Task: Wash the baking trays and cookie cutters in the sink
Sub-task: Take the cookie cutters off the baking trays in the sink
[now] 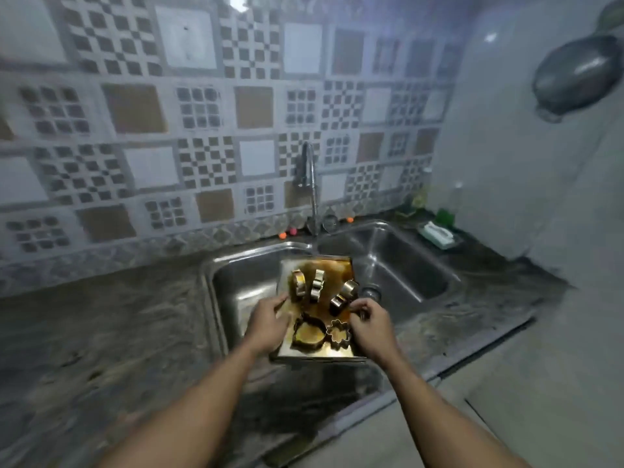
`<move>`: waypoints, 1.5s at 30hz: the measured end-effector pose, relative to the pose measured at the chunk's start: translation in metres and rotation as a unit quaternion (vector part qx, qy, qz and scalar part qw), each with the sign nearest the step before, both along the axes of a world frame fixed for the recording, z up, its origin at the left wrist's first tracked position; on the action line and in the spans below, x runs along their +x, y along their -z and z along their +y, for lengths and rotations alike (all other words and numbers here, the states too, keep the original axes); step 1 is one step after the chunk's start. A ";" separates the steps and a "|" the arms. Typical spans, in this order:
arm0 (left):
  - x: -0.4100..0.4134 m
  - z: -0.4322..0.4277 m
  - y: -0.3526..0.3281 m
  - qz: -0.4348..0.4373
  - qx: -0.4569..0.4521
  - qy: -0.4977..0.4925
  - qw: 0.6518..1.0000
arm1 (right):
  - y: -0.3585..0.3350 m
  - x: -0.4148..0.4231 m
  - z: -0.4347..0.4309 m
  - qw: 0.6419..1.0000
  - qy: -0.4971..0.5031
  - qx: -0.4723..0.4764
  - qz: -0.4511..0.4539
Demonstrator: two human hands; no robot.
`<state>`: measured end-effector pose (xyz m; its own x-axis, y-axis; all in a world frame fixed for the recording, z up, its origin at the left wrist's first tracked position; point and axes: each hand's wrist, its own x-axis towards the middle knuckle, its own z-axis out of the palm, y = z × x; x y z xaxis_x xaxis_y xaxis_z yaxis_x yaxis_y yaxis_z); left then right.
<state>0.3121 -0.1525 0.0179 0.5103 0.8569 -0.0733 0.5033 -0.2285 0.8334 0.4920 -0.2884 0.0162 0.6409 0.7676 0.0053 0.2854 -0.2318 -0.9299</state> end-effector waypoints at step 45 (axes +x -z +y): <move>0.401 0.084 0.132 0.035 -0.058 -0.146 0.987 | 0.139 0.446 0.166 0.967 -0.196 -0.165 -0.011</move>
